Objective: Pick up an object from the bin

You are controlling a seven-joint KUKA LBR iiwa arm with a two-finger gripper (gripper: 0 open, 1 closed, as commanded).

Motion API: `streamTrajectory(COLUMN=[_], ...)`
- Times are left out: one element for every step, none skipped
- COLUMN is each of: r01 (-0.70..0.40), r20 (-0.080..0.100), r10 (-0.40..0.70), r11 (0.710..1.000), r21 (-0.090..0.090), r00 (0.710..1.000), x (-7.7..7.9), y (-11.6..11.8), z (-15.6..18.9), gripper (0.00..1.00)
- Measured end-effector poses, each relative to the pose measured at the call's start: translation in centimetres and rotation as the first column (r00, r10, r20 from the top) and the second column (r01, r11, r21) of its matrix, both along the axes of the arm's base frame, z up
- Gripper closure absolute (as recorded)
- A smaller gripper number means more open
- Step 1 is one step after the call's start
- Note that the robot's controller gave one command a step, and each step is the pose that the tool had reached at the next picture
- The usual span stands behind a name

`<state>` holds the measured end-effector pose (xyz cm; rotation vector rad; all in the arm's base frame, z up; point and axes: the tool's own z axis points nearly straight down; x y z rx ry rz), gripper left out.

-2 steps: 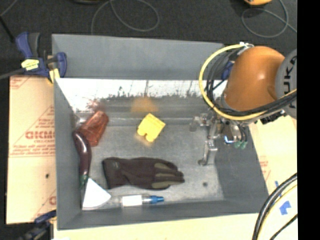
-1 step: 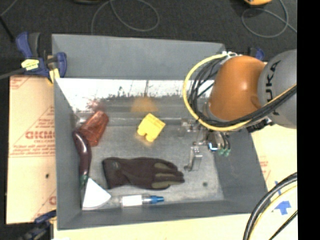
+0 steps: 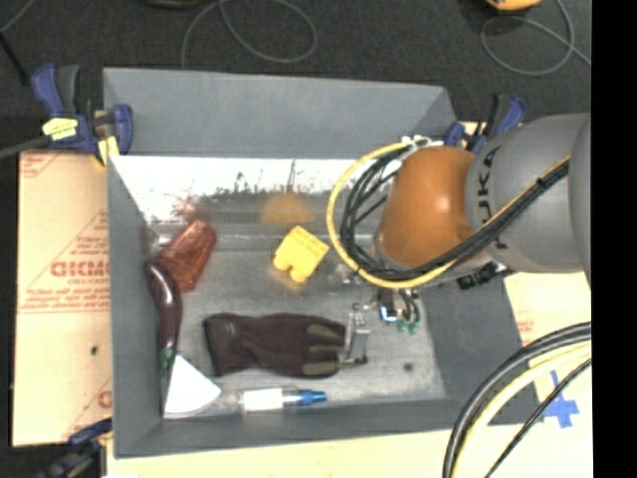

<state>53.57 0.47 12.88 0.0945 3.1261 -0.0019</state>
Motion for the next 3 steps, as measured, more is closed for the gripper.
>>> streamTrajectory(r01=[0.166,0.165,0.168], r20=[-0.001,-0.001,0.01], r10=[-0.166,-0.165,-0.168], r11=[0.986,0.986,0.986], r21=[0.004,0.004,0.007], r00=[0.986,0.986,0.986], x=[-3.9,-3.9,-1.8], y=[6.0,6.0,6.5], z=[-5.8,-5.8,11.9], gripper=[1.0,1.0,1.0])
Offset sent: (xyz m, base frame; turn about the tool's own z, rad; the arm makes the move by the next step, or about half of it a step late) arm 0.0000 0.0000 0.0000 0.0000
